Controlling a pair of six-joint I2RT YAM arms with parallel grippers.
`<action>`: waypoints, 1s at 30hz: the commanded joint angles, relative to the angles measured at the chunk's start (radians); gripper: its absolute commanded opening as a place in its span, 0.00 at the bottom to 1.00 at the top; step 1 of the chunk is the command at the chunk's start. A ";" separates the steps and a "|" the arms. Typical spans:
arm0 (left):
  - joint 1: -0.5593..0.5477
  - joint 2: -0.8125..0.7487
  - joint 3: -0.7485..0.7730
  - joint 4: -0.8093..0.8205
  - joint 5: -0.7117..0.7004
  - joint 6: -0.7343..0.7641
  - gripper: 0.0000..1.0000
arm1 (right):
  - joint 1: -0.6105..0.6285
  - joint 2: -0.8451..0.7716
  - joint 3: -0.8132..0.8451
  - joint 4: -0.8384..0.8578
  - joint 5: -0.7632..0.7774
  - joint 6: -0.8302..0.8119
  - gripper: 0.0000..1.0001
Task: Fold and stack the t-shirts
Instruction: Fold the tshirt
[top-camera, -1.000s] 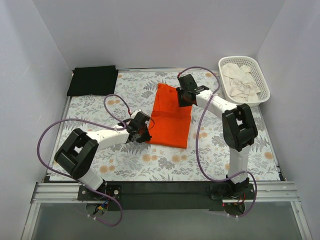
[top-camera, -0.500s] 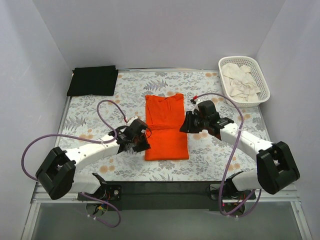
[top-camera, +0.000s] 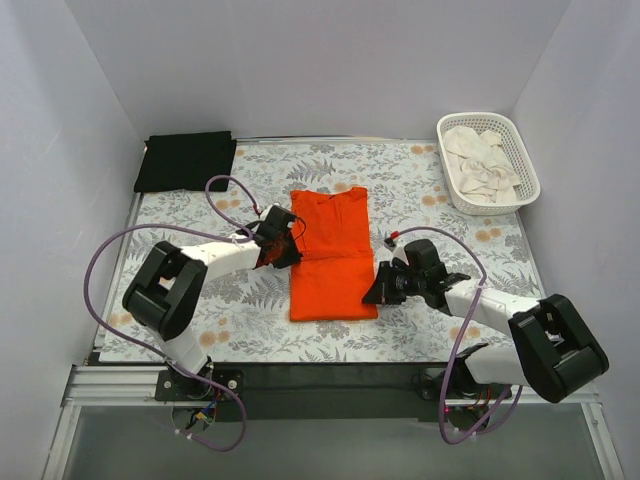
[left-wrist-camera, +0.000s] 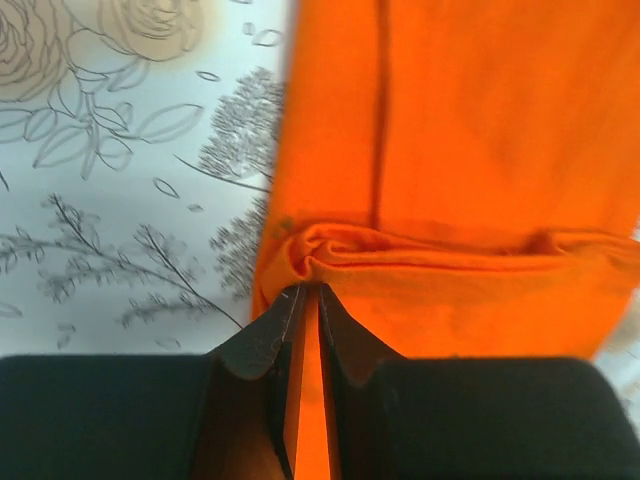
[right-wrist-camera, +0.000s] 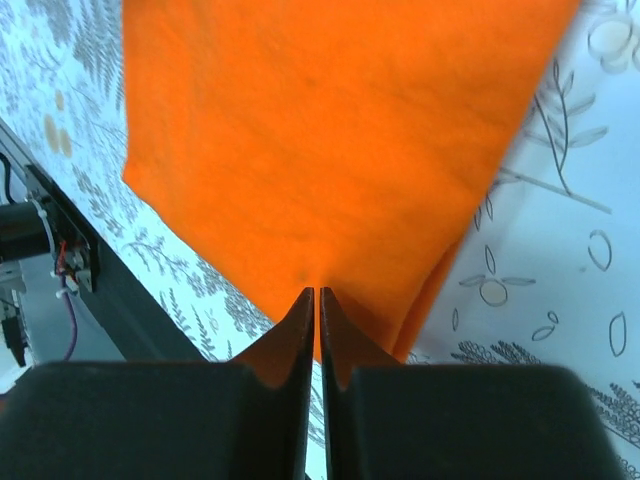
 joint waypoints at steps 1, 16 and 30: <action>0.033 0.050 0.032 0.045 0.010 0.030 0.12 | -0.002 0.021 -0.046 0.076 -0.034 -0.006 0.08; -0.024 -0.279 -0.077 -0.279 -0.065 0.045 0.57 | 0.030 -0.143 0.156 -0.369 0.214 -0.007 0.21; -0.226 -0.360 -0.153 -0.438 -0.089 -0.118 0.70 | 0.287 0.022 0.328 -0.678 0.573 0.238 0.41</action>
